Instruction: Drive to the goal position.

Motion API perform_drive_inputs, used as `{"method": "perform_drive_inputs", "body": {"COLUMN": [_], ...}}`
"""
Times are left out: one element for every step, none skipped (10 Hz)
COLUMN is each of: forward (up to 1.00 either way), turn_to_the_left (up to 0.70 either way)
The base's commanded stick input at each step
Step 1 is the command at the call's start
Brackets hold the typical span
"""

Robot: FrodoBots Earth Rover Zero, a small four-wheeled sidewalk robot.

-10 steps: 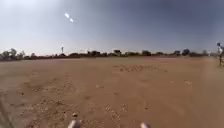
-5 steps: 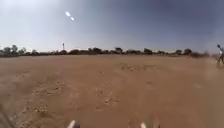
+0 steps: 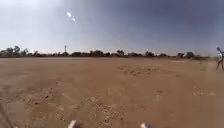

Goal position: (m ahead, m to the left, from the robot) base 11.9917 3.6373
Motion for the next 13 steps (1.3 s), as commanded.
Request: {"method": "perform_drive_inputs", "body": {"forward": [0.70,0.70,0.70,0.70,0.70,0.70,0.70,0.70,0.70,0.70,0.70,0.70,0.70], "turn_to_the_left": [0.00,0.00,0.00,0.00,0.00,0.00,0.00,0.00,0.00,0.00,0.00,0.00,0.00]}}
